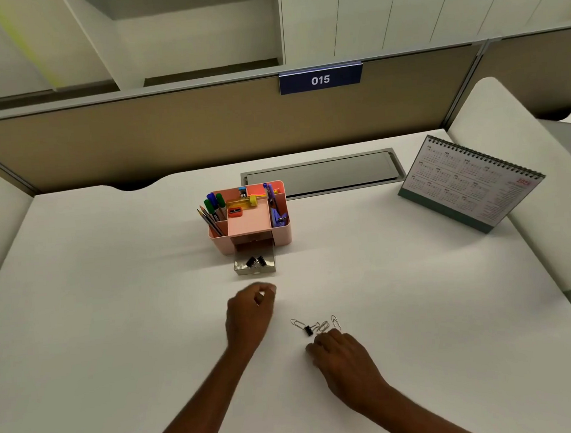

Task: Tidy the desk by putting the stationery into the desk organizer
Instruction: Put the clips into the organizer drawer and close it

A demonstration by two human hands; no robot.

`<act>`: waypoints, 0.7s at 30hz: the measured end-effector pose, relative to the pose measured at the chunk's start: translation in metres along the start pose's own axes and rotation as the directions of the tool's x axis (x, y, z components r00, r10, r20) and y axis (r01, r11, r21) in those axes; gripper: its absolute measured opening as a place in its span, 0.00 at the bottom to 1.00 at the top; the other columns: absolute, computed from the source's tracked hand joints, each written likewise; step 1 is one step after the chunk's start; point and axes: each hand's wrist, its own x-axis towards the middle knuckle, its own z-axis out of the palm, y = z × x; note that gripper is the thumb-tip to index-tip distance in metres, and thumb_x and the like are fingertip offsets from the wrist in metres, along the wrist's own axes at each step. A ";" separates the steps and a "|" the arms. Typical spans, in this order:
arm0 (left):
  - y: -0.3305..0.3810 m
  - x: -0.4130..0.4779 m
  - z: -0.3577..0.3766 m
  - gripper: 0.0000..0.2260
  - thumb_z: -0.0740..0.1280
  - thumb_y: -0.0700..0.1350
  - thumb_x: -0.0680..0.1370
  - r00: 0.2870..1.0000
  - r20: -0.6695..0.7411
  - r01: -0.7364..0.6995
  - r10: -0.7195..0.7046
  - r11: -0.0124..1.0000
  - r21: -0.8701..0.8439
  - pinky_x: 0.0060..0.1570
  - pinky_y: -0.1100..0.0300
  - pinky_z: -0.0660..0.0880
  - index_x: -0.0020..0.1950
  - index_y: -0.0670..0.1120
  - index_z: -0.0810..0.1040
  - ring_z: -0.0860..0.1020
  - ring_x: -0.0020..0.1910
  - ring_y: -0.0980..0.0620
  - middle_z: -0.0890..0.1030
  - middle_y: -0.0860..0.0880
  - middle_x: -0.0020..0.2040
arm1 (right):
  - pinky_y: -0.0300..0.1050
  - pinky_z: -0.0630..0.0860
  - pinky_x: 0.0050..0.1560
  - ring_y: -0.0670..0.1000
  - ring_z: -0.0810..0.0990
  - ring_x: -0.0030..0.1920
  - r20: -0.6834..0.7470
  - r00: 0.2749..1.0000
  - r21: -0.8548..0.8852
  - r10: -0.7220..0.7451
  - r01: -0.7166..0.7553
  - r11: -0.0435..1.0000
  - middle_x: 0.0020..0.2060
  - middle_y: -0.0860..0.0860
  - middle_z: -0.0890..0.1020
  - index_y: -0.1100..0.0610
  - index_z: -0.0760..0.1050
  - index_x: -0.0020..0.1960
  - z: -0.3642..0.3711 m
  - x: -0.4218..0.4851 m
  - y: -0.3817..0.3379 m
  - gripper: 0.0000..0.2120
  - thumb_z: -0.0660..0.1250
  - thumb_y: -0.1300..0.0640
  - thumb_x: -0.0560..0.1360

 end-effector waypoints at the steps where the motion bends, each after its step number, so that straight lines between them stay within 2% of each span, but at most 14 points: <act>1: -0.005 -0.010 0.003 0.05 0.72 0.53 0.78 0.995 0.094 0.033 -0.030 0.999 -0.028 0.41 0.57 0.80 0.45 0.54 0.86 0.82 0.38 0.56 0.84 0.56 0.35 | 0.46 0.75 0.42 0.52 0.77 0.47 -0.031 0.999 0.026 0.021 -0.020 0.999 0.48 0.46 0.79 0.50 0.77 0.57 -0.004 0.002 0.000 0.14 0.71 0.58 0.72; 4: -0.008 -0.037 0.006 0.04 0.75 0.50 0.77 0.908 0.398 0.197 -0.132 0.972 -0.127 0.35 0.58 0.78 0.44 0.53 0.88 0.81 0.34 0.55 0.87 0.54 0.38 | 0.45 0.78 0.47 0.51 0.80 0.49 -0.099 0.992 0.098 0.076 -0.066 0.993 0.49 0.45 0.81 0.50 0.75 0.65 -0.017 0.009 -0.001 0.20 0.73 0.53 0.74; 7: -0.008 -0.052 0.006 0.07 0.77 0.53 0.76 0.819 0.563 0.260 -0.111 0.946 -0.192 0.32 0.61 0.71 0.47 0.50 0.88 0.75 0.32 0.52 0.87 0.49 0.42 | 0.44 0.78 0.49 0.49 0.79 0.51 -0.137 0.989 0.113 0.056 -0.040 0.993 0.51 0.44 0.82 0.51 0.72 0.71 -0.028 0.017 -0.002 0.24 0.72 0.51 0.76; 11: -0.002 -0.057 0.005 0.09 0.78 0.52 0.75 0.832 0.545 0.295 -0.104 0.914 -0.277 0.30 0.63 0.69 0.46 0.47 0.87 0.73 0.32 0.52 0.86 0.49 0.39 | 0.43 0.77 0.48 0.49 0.79 0.50 -0.169 0.986 0.072 0.008 0.004 0.997 0.51 0.44 0.83 0.52 0.70 0.74 -0.034 0.023 -0.003 0.24 0.69 0.51 0.79; 16: 0.006 -0.051 -0.004 0.06 0.78 0.51 0.75 0.872 0.482 0.249 -0.088 0.927 -0.281 0.32 0.64 0.72 0.45 0.49 0.88 0.76 0.30 0.58 0.87 0.50 0.40 | 0.43 0.78 0.49 0.48 0.79 0.52 -0.185 0.983 0.062 -0.004 0.016 0.998 0.54 0.44 0.82 0.52 0.69 0.76 -0.037 0.027 -0.004 0.31 0.74 0.51 0.76; 21: 0.010 -0.015 -0.024 0.02 0.77 0.48 0.75 0.952 0.293 0.170 -0.086 0.946 -0.276 0.39 0.65 0.73 0.43 0.52 0.89 0.80 0.36 0.61 0.88 0.53 0.42 | 0.44 0.77 0.49 0.51 0.79 0.53 -0.178 0.984 0.059 0.009 0.002 0.998 0.56 0.46 0.81 0.52 0.70 0.75 -0.036 0.023 0.002 0.28 0.72 0.50 0.77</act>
